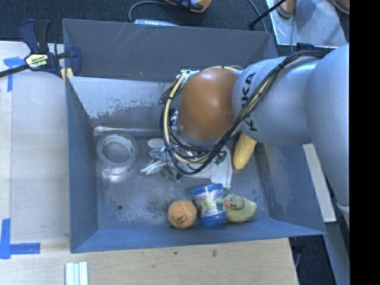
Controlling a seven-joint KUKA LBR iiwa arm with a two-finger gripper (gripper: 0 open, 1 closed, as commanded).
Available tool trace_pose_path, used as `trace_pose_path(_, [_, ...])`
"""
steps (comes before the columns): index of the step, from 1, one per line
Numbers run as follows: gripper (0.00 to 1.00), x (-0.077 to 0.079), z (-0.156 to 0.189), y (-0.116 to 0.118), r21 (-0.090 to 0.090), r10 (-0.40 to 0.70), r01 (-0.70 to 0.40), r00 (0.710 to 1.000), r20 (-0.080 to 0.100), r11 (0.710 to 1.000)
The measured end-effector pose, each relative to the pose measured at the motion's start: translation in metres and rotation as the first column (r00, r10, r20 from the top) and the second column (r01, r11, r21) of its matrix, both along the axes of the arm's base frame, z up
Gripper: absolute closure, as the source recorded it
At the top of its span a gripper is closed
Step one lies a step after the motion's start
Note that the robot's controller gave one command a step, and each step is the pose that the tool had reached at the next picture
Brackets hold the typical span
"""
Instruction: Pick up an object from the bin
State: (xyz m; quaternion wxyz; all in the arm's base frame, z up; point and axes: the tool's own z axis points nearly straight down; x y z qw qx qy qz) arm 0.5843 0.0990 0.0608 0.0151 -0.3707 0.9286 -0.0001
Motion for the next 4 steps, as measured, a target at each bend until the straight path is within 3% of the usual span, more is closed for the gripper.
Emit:
trace_pose_path(1, [1.00,-0.002,0.009,0.000,-0.001,-0.005,0.005,1.000,-0.008,1.000])
trace_pose_path(4, [1.00,-0.001,0.044,-0.001,-0.001,-0.007,0.007,1.000,-0.002,1.000])
